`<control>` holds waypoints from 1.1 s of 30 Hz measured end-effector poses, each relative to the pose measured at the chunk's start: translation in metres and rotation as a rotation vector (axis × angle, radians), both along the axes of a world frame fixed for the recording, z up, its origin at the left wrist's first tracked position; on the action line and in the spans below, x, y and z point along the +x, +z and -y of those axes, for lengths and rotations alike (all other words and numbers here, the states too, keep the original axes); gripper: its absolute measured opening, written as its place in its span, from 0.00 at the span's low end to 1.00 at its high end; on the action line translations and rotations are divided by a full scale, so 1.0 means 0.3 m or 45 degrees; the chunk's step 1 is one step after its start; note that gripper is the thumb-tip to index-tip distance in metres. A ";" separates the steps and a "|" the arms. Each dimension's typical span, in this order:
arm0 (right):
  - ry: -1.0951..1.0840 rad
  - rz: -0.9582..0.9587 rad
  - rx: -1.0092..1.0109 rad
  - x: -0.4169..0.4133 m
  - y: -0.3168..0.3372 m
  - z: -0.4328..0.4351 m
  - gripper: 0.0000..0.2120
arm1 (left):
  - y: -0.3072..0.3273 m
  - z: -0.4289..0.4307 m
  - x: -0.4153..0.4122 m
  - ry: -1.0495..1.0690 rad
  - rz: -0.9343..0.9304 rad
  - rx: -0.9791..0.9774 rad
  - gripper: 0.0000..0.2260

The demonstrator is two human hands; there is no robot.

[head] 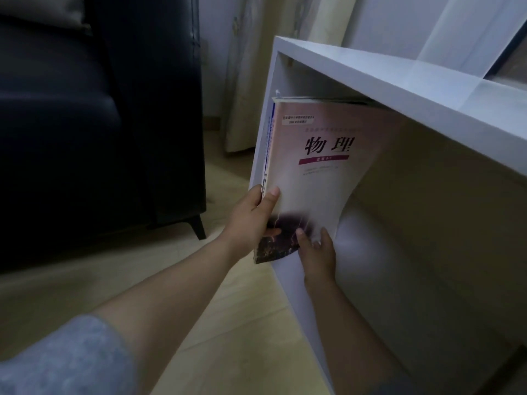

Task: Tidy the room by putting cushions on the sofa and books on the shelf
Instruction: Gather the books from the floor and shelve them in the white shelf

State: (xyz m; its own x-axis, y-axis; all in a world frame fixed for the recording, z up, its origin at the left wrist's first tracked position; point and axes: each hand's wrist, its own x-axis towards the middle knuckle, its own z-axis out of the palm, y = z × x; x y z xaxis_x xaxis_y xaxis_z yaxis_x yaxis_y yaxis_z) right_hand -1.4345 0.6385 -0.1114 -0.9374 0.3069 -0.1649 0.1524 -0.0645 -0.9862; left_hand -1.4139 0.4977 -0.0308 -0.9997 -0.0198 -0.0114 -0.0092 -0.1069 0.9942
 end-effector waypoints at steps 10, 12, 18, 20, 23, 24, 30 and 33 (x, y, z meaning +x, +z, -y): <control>-0.021 -0.009 0.091 -0.135 -0.019 -0.002 0.36 | 0.000 -0.008 -0.159 0.020 0.023 -0.018 0.15; -0.026 -0.030 0.084 -0.159 -0.018 0.003 0.35 | -0.002 -0.009 -0.184 0.018 0.002 -0.040 0.15; -0.040 -0.047 0.138 -0.209 -0.037 0.001 0.36 | -0.019 -0.011 -0.251 0.001 0.009 0.033 0.16; -0.037 -0.047 0.158 -0.219 -0.045 0.000 0.37 | -0.028 -0.008 -0.264 0.012 0.019 0.052 0.15; -0.031 -0.054 0.168 -0.219 -0.045 0.000 0.37 | -0.032 -0.008 -0.266 -0.002 0.009 0.044 0.15; -0.028 -0.057 0.173 -0.219 -0.044 -0.001 0.37 | -0.032 -0.007 -0.266 -0.011 0.006 0.047 0.15; -0.011 -0.046 0.187 -0.234 -0.041 -0.008 0.37 | -0.031 0.005 -0.262 -0.038 0.026 0.060 0.15; -0.017 -0.049 0.193 -0.248 -0.043 -0.006 0.37 | -0.026 0.006 -0.273 -0.036 0.035 0.077 0.15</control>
